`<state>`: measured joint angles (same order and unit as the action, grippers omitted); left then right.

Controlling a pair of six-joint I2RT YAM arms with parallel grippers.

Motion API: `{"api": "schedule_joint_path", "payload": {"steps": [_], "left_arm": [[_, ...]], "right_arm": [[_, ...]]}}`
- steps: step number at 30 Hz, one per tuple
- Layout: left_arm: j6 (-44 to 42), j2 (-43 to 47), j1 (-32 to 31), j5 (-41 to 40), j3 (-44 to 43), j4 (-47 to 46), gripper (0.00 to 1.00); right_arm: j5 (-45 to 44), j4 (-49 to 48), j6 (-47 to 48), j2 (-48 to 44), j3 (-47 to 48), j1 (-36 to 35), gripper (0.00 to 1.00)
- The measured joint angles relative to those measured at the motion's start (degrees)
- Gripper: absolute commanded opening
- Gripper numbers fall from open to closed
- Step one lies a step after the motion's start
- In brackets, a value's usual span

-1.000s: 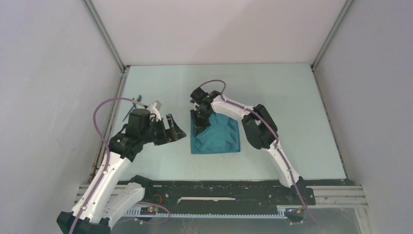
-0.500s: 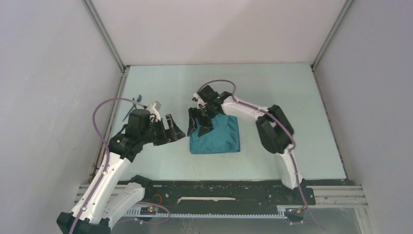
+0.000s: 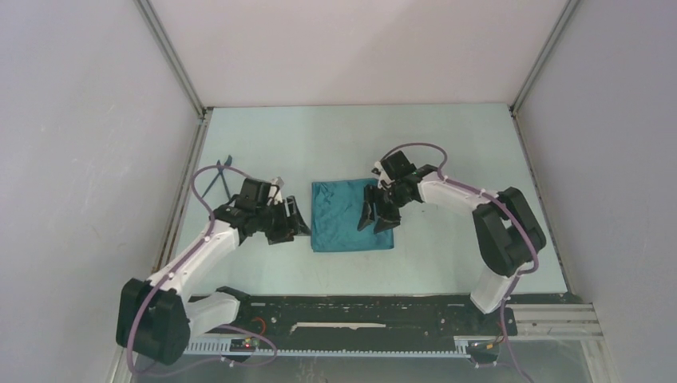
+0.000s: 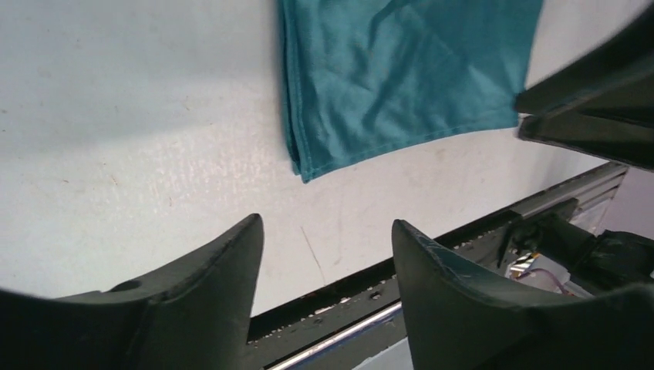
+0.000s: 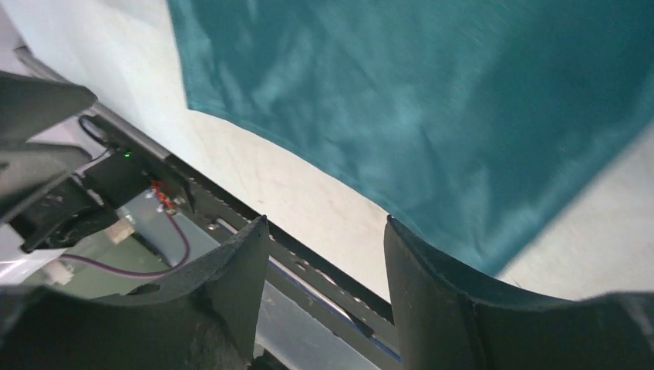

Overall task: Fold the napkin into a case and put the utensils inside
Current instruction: Smooth out the square-folded napkin at the center of the board.

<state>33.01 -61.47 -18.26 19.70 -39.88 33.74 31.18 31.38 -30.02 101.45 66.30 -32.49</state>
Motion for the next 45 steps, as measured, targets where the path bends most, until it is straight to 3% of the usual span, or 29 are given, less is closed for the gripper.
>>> {"api": "schedule_joint_path", "payload": {"steps": [5,17,26,33,38,45], "left_arm": [[0.61,-7.13,-0.33,0.13,0.79,-3.82,0.54],[4.07,-15.43,-2.78,0.48,4.42,-13.77,0.49],[5.97,-17.16,-3.30,0.50,6.54,-17.31,0.38],[6.60,-17.79,-3.78,0.57,6.56,-19.50,0.25],[7.13,-17.79,-4.02,0.72,6.56,-19.71,0.12],[7.54,-17.16,-4.66,1.57,6.56,-19.74,0.09]], "right_arm": [[-4.35,3.48,2.89,-8.31,-5.86,3.43,0.64],[-6.99,6.60,7.02,-14.80,-12.11,11.93,0.65],[-6.95,6.23,7.56,-14.86,-13.18,12.59,0.67],[-6.95,5.86,7.61,-14.86,-13.22,12.57,0.67],[-7.89,5.79,7.43,-14.60,-13.22,11.98,0.73],[-9.84,4.50,6.67,-10.84,-13.25,8.98,0.73]]}}
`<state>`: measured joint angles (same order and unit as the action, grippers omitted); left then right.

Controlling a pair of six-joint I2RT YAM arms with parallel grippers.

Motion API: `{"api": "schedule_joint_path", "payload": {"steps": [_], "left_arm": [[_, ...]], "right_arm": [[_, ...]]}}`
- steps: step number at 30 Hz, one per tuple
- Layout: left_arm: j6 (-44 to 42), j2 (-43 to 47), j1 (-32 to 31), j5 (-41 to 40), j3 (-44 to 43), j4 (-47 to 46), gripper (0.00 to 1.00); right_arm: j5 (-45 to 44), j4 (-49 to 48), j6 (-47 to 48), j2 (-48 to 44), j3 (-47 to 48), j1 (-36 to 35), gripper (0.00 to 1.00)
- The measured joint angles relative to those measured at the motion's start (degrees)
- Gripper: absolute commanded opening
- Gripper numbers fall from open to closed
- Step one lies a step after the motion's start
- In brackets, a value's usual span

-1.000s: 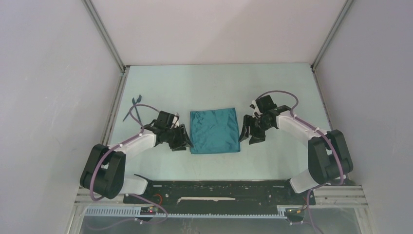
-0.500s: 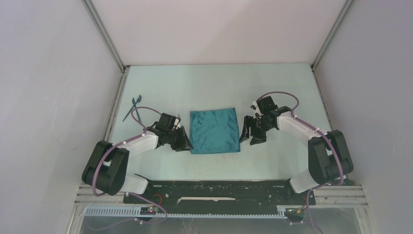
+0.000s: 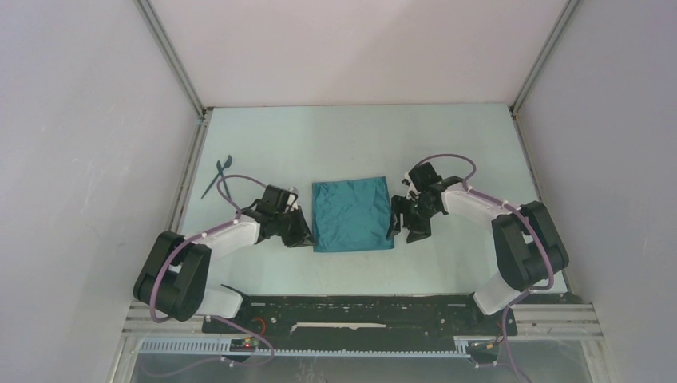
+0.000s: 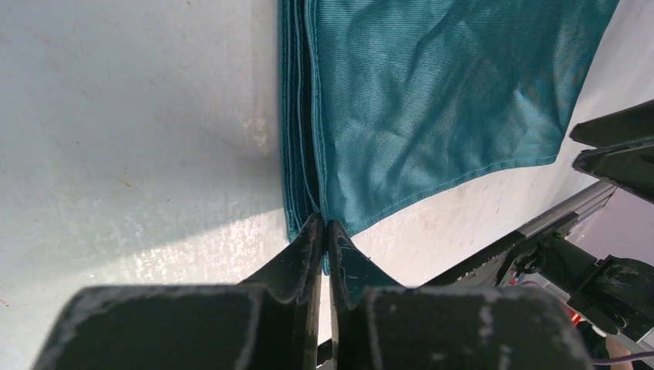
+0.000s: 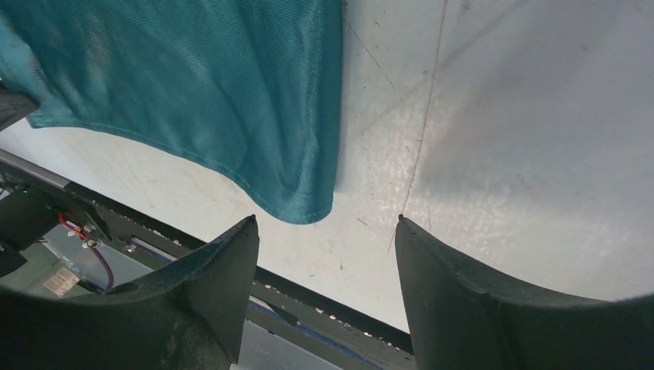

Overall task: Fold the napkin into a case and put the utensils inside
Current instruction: Smooth out the square-folded napkin at the center of the board.

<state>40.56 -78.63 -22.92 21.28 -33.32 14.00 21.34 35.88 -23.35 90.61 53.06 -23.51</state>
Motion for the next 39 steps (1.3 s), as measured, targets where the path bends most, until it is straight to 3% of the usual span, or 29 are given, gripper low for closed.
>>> {"api": "schedule_joint_path", "payload": {"steps": [24,32,34,39], "left_arm": [[0.02,0.07,-1.62,-0.02,0.92,-0.70,0.05],[0.02,-0.35,-1.77,-0.07,1.55,-1.25,0.06],[0.00,-0.35,-1.79,-0.24,1.55,-1.20,0.08],[-0.22,0.07,-1.90,-2.03,1.05,0.37,0.28]], "right_arm": [[-2.16,-3.15,-2.32,4.39,-0.11,-3.28,0.66],[-3.74,-2.78,-2.56,5.57,1.01,-5.16,0.52],[-3.93,-2.69,-2.58,5.57,1.01,-5.16,0.52],[-3.87,-2.69,-2.60,5.57,1.01,-5.16,0.56]]}}
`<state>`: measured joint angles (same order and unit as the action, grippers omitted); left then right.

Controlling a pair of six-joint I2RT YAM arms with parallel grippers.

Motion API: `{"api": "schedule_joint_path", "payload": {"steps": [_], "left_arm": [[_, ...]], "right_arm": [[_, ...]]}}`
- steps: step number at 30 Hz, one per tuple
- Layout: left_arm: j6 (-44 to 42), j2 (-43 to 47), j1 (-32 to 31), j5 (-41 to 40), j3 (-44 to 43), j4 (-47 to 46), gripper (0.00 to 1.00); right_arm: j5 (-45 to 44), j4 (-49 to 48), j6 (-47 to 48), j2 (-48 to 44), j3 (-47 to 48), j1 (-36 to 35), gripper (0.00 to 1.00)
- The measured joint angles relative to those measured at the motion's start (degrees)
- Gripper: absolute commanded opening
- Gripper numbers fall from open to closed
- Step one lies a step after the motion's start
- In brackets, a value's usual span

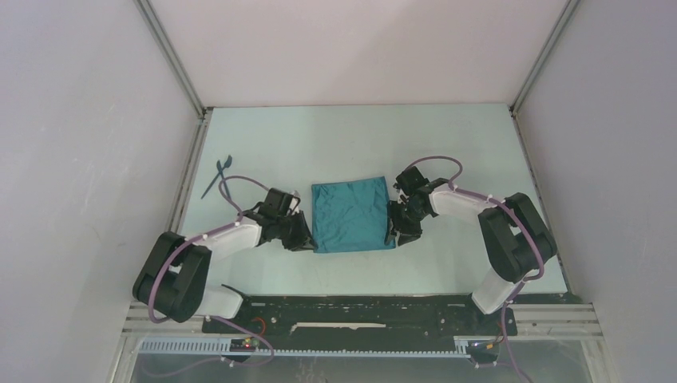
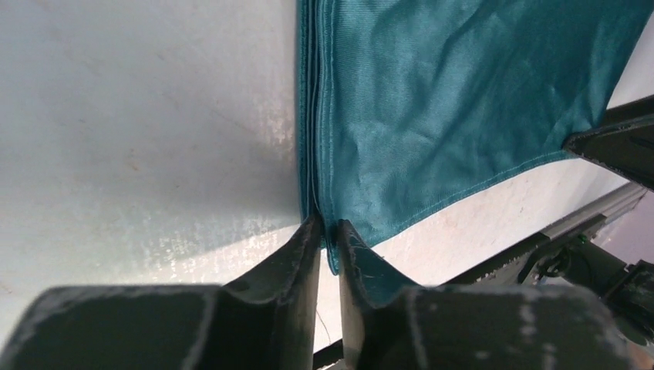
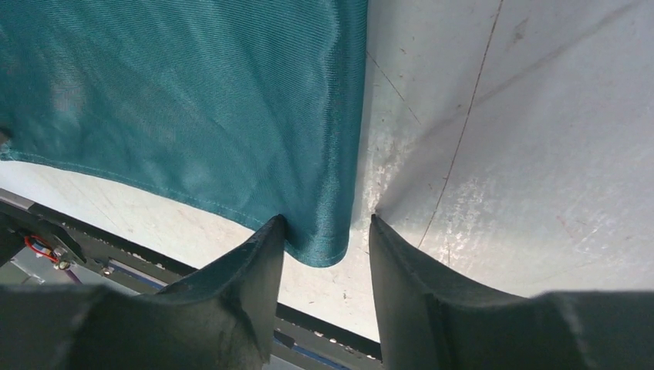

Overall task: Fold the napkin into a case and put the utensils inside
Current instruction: Smooth out the square-folded napkin at the center of the board.

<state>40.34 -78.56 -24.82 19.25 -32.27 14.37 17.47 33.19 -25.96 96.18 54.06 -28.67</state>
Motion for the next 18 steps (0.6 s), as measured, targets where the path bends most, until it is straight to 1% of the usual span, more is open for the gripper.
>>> {"api": "schedule_joint_path", "payload": {"steps": [2,4,7,8,9,11,14,16,18], "left_arm": [[-0.26,0.72,0.00,-1.03,-0.20,1.07,0.37],[-0.44,2.01,-0.02,-1.70,-0.20,2.60,0.44],[-0.79,5.31,-0.11,-2.38,-0.20,4.98,0.47],[-0.79,6.60,-0.15,-2.36,-0.20,5.57,0.45],[-0.76,7.76,-0.26,-2.27,-0.20,5.97,0.42],[-0.74,9.05,-0.72,-1.90,-0.26,6.16,0.32],[-0.48,8.35,-1.70,-1.29,-0.76,6.29,0.20],[-0.24,7.26,-2.10,-0.83,-0.85,5.99,0.17],[-0.13,6.60,-2.23,-0.48,-0.85,5.90,0.18]], "right_arm": [[0.24,-0.02,-0.04,0.00,0.00,0.02,0.63],[0.92,-0.09,-0.15,-0.07,0.00,-0.04,0.66],[1.20,0.11,-0.15,-0.92,0.00,-0.35,0.66],[1.31,0.11,-0.15,-1.25,0.00,-0.33,0.64],[1.53,0.09,-0.15,-1.62,0.00,-0.26,0.62],[1.79,0.02,-0.02,-1.95,0.00,-0.02,0.59],[1.86,0.00,0.09,-1.95,-0.17,0.48,0.55],[1.84,0.00,0.09,-1.95,-0.44,0.61,0.57],[1.86,0.02,0.09,-1.95,-0.50,0.63,0.62]]}}
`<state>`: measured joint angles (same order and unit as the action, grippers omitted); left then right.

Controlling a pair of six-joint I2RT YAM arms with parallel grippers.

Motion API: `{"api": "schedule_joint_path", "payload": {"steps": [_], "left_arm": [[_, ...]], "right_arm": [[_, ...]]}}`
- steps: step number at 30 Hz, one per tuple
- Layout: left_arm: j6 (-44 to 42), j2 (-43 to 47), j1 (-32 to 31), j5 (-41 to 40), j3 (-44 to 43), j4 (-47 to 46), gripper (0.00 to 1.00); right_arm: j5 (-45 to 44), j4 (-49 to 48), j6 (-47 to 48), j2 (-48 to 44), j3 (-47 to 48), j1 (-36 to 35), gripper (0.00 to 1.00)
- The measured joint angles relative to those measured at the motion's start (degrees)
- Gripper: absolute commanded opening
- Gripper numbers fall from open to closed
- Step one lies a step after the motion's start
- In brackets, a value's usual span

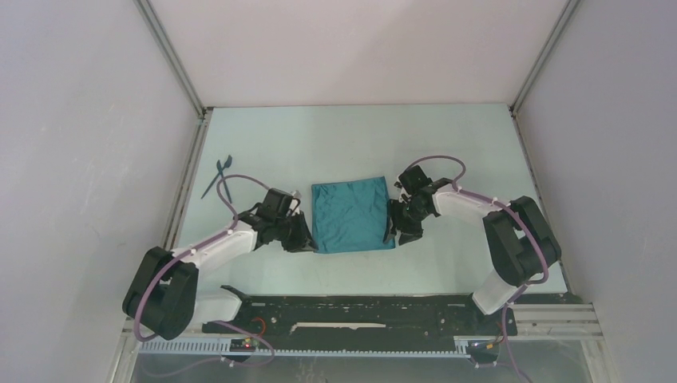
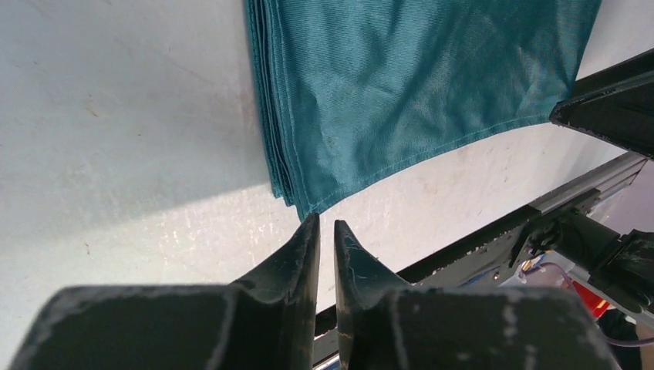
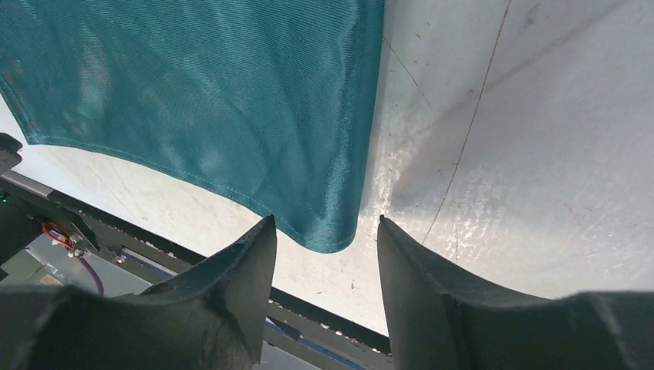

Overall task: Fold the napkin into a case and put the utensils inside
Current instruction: Smooth out the square-folded napkin at the center of the board.

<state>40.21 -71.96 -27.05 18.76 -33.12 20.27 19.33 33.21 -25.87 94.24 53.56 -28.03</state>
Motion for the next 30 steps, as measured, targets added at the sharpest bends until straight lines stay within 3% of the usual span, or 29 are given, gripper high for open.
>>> {"api": "schedule_joint_path", "payload": {"steps": [3,8,12,15,20,30], "left_arm": [[0.37,0.57,-0.04,0.07,-0.09,0.24,0.23],[0.46,4.79,-0.31,-0.66,-3.98,4.15,0.49],[1.07,6.73,-0.52,0.52,-7.41,2.38,0.49],[2.12,2.10,-0.63,2.82,-7.54,-2.38,0.54],[2.49,-5.20,-0.68,2.62,-3.87,-6.47,0.57],[3.34,-9.81,-0.46,2.38,-0.02,-13.07,0.58]], "right_arm": [[0.04,0.31,0.02,-0.72,-0.11,0.20,0.66],[1.75,1.09,0.00,-5.84,-0.17,0.94,0.70],[7.56,-1.77,-0.37,-7.17,-0.17,1.66,0.74],[12.90,-6.93,-1.09,-5.20,-0.33,1.95,0.76],[20.09,-17.05,-1.79,-1.36,-4.20,2.91,0.79],[31.82,-31.98,-3.19,3.15,-13.94,8.87,0.80]]}}
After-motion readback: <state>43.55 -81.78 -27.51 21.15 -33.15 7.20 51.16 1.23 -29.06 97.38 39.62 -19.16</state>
